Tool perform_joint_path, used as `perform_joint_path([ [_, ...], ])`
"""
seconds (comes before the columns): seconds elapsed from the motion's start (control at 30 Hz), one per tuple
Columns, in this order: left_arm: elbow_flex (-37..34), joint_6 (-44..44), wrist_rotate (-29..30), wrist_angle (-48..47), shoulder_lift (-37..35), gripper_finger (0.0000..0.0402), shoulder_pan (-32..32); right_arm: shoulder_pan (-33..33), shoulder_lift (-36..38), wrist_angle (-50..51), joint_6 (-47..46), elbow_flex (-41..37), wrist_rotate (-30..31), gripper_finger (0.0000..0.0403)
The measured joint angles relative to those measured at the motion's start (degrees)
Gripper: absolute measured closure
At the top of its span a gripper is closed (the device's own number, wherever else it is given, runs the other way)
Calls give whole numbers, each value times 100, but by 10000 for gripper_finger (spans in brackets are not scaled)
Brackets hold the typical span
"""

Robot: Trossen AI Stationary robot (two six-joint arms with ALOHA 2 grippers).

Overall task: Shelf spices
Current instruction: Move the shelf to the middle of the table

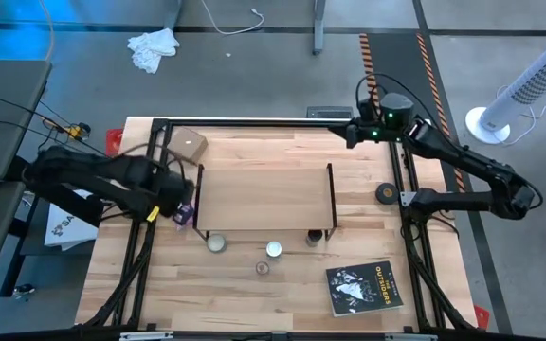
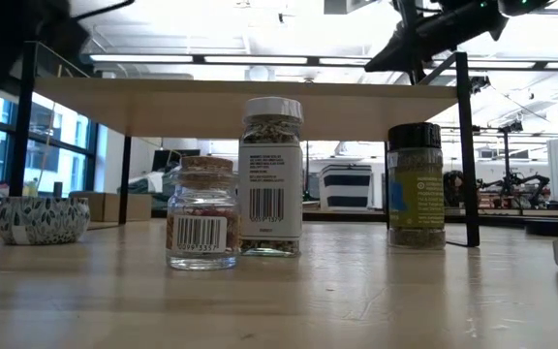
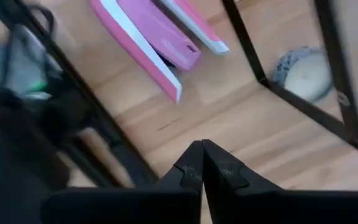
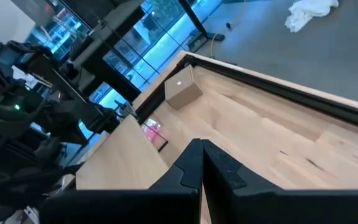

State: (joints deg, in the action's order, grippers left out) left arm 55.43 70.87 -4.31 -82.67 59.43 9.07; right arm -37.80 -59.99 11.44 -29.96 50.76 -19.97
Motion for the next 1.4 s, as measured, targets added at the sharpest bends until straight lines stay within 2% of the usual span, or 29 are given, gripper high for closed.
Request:
perform_joint_path([
  [0.2,-935,1419,12,1259,-52,401,391,-2,0,9,-1,0,-4,403],
  [0.27,-1140,1813,134,1660,-49,401,534,-2,0,6,0,0,-10,403],
  [0.37,-1261,2655,613,1628,-66,401,801,-2,0,6,-1,0,-15,403],
  [0.53,-1282,4417,1759,1590,-128,401,1237,-2,0,-1,-19,0,-17,403],
  [0.7,-936,4985,2455,1648,-290,401,1603,-2,0,-4,-4,0,-20,403],
  [0.87,-293,5629,3190,669,-305,401,1848,-7,0,-4,-4,0,-63,403],
  [0.97,-165,5788,3029,-326,-248,401,1690,-7,0,-4,-4,0,-63,403],
  [1.17,-264,5762,2967,-804,57,401,927,-7,0,-4,-151,0,-66,403],
  [1.4,-635,5740,2529,-746,685,401,582,-7,0,-4,-257,0,-222,403],
])
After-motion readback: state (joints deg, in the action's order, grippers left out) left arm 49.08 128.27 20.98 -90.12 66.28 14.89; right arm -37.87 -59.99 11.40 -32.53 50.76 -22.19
